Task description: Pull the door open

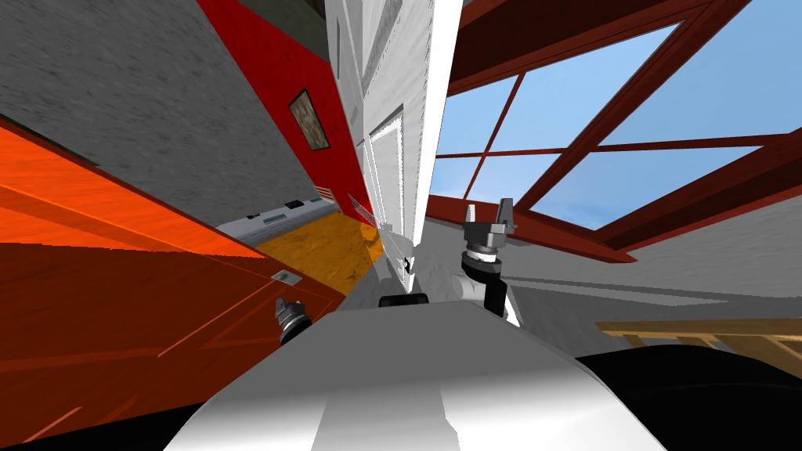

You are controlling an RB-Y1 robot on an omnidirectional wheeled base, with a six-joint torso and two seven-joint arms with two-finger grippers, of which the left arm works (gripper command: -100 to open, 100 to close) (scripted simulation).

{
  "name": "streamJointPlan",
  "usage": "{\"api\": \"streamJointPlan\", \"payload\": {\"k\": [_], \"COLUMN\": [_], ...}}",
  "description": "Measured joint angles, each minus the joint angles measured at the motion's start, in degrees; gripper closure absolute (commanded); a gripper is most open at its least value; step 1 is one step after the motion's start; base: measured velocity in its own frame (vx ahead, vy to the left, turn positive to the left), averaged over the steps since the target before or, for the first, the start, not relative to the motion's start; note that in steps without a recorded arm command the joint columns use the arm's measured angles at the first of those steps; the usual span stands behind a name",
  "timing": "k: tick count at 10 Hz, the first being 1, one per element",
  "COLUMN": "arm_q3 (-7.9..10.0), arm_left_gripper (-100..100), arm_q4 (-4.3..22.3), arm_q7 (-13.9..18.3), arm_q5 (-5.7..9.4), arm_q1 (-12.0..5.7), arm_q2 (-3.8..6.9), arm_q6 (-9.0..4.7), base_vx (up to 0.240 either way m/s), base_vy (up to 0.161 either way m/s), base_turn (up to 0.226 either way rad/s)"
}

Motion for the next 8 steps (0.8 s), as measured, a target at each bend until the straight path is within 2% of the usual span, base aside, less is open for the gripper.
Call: {"api": "streamJointPlan", "payload": {"k": [6, 8], "arm_q3": [0.00, 0.73], "arm_left_gripper": [-100, -100], "arm_q4": [-0.05, -0.18], "arm_q7": [0.00, -0.26], "arm_q5": [0.00, 0.35], "arm_q1": [0.02, 0.11], "arm_q2": [-0.02, -0.27], "arm_q6": [0.03, 0.27], "base_vx": [0.004, 0.005], "base_vy": [0.007, 0.027], "base_turn": [-0.028, -0.073]}}
